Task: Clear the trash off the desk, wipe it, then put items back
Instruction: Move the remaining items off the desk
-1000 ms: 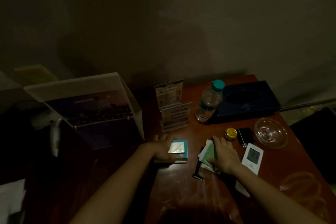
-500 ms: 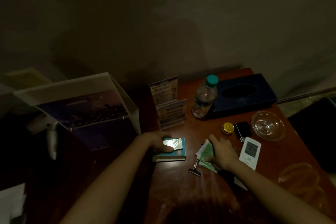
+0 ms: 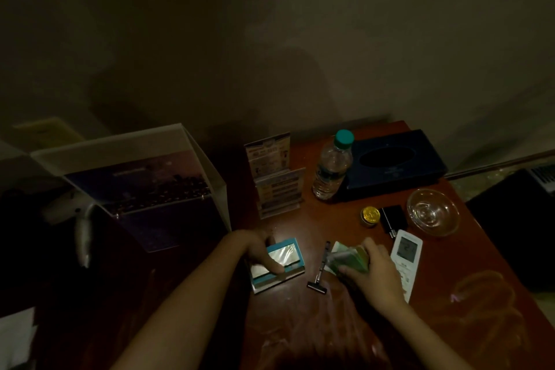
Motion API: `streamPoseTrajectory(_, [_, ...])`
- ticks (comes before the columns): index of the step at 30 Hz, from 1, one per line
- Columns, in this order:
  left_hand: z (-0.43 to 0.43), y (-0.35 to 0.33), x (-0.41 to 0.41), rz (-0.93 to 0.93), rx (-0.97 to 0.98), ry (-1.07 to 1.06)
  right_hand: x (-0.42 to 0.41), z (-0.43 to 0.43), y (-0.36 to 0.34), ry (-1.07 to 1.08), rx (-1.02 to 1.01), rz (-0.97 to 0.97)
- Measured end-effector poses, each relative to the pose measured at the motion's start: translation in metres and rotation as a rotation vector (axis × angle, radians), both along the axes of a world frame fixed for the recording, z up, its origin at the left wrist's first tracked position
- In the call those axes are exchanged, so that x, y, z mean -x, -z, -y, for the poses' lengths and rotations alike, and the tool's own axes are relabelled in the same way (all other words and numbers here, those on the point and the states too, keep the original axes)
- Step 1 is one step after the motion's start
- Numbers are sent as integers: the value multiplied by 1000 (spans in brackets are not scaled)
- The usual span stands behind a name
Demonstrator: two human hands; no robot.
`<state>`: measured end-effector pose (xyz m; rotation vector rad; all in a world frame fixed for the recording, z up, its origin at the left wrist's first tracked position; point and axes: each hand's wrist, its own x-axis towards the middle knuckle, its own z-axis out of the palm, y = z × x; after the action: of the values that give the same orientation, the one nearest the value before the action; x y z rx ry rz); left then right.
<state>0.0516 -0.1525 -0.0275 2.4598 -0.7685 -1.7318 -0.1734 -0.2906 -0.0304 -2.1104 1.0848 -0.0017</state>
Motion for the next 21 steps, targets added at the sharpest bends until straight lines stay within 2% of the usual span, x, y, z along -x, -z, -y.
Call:
streamPoseTrajectory(3, [-3, 0, 8, 9, 3, 3, -1, -10, 2, 401, -493, 207])
streamPoseTrajectory(5, [-2, 0, 18, 41, -10, 56, -10, -22, 16, 633, -714, 268])
streamPoseTrajectory(7, [-5, 0, 29, 74, -18, 45, -22, -34, 33, 759, -714, 228])
streamPoseTrajectory(9, [-11, 4, 32, 57, 1, -46, -31, -42, 37, 768, -625, 149])
streamPoseTrajectory(12, [-26, 6, 29, -26, -5, -187, -37, -53, 36, 665, -514, 22])
streamPoseTrajectory(16, [-33, 4, 34, -34, -47, -203, -38, -64, 40, 507, -425, -55])
streamPoseTrajectory(21, [-35, 6, 50, -86, -29, -309, -36, -65, 47, 415, -403, -21])
